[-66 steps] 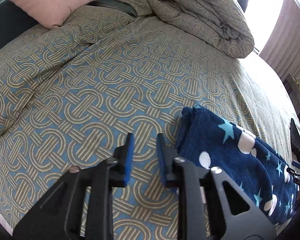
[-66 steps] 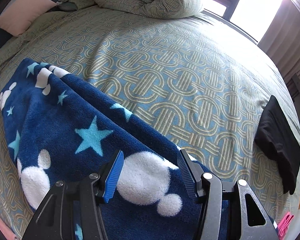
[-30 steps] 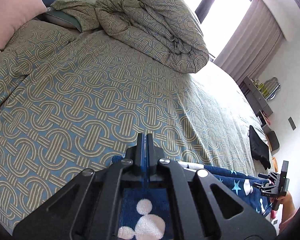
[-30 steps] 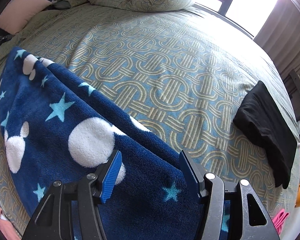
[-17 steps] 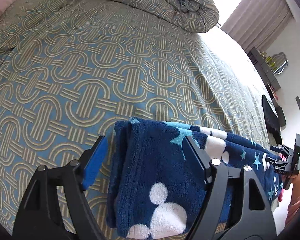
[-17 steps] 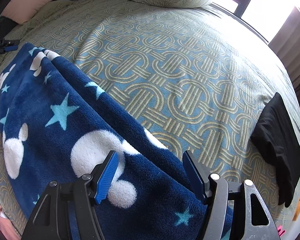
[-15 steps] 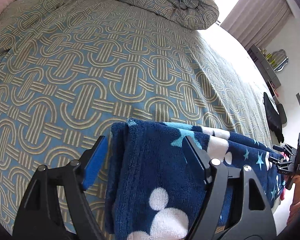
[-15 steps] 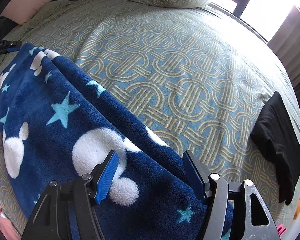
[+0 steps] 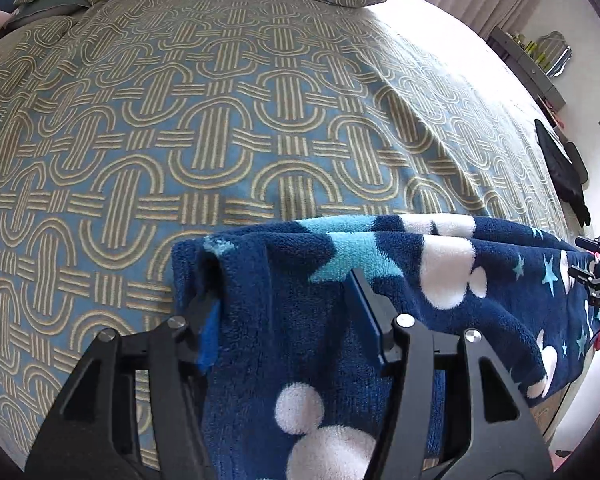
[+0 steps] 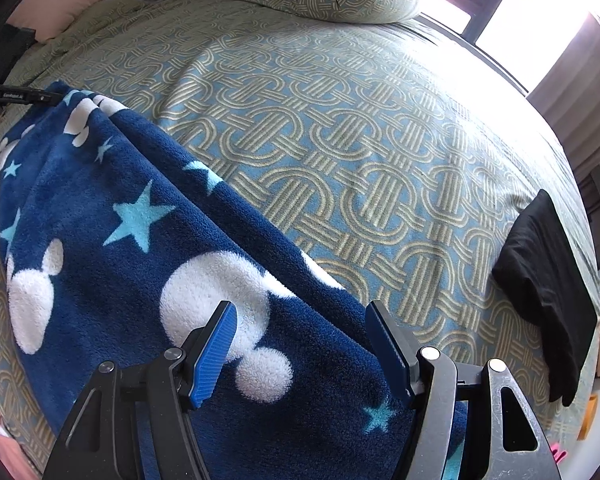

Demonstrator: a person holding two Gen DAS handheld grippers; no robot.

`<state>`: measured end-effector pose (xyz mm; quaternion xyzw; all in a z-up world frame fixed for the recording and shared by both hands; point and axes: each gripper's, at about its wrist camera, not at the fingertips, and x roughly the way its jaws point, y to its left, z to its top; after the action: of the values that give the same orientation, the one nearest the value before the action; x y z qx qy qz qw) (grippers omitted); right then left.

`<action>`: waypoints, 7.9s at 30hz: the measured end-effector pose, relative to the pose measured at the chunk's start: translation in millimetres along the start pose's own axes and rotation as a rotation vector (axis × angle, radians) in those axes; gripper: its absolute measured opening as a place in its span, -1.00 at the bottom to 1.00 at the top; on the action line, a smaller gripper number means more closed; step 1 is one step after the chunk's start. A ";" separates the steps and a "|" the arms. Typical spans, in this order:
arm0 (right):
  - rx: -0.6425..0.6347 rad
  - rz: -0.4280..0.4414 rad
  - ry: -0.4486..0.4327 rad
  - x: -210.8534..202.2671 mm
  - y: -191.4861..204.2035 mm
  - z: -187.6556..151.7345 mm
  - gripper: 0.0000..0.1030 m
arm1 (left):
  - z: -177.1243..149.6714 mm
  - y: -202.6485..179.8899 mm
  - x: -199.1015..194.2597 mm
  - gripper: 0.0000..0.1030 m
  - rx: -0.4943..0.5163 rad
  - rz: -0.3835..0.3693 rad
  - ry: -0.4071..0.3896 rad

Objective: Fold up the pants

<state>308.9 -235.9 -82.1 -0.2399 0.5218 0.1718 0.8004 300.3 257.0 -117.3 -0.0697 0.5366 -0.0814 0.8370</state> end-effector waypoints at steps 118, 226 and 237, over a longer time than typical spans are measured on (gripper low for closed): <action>0.699 0.046 0.046 -68.0 24.3 -237.6 -0.67 | -121.9 55.7 -38.2 -0.38 -0.505 -0.035 -0.139; 0.254 0.264 -0.089 18.2 105.4 63.4 -0.19 | -100.7 14.6 -76.6 -0.69 -0.403 -0.122 -0.271; 0.386 0.423 -0.082 -24.7 60.8 -25.2 0.10 | -56.7 -73.0 -109.8 -0.69 -0.137 -0.047 -0.325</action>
<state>248.2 -200.5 -80.4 0.0383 0.5505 0.2419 0.7981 199.1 207.2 -28.5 -0.1514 0.3969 -0.0521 0.9038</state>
